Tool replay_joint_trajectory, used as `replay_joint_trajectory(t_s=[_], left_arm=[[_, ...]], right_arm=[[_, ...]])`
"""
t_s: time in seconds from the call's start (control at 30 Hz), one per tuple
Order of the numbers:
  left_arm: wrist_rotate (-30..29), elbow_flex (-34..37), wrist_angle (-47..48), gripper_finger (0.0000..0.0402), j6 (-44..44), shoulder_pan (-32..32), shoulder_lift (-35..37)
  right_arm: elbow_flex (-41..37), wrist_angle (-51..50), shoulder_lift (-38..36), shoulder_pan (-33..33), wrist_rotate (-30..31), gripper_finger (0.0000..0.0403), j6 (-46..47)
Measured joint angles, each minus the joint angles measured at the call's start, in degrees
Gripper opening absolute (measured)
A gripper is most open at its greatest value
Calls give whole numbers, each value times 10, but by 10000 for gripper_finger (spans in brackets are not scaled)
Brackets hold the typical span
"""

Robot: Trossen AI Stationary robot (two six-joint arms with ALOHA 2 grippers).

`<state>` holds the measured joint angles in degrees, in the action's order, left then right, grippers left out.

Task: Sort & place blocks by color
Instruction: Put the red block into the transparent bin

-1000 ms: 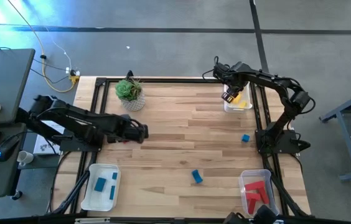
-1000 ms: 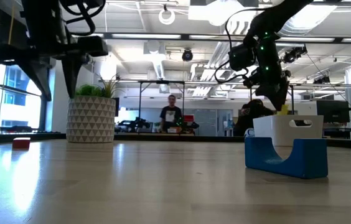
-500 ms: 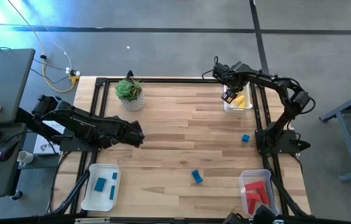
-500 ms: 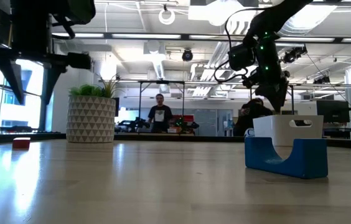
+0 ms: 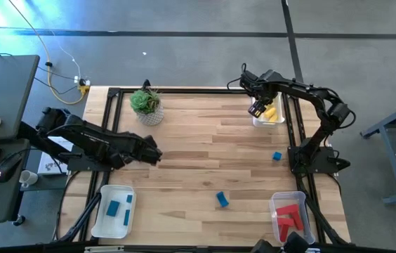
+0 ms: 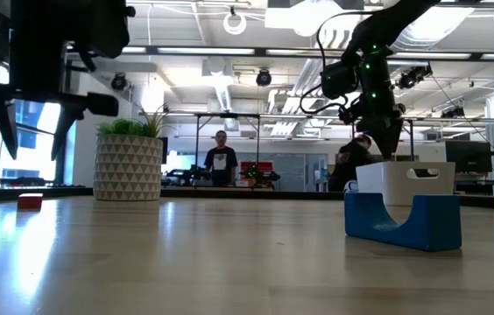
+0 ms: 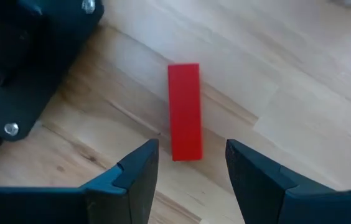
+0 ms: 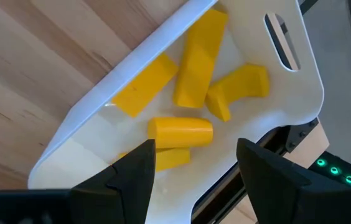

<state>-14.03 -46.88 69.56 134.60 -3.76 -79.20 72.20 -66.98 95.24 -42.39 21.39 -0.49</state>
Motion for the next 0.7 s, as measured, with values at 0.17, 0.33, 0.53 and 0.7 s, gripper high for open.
replay_joint_trajectory(t_s=[0.17,0.33,0.53,0.7], left_arm=[[6,23,-39,175,10,5,0],[7,36,-39,175,9,17,0],[7,53,-57,175,6,28,0],[14,87,-111,175,5,28,0]], right_arm=[[0,0,0,0,0,211,0],[0,0,0,0,0,211,0],[0,0,0,0,-2,211,0],[0,0,0,0,-2,211,0]])
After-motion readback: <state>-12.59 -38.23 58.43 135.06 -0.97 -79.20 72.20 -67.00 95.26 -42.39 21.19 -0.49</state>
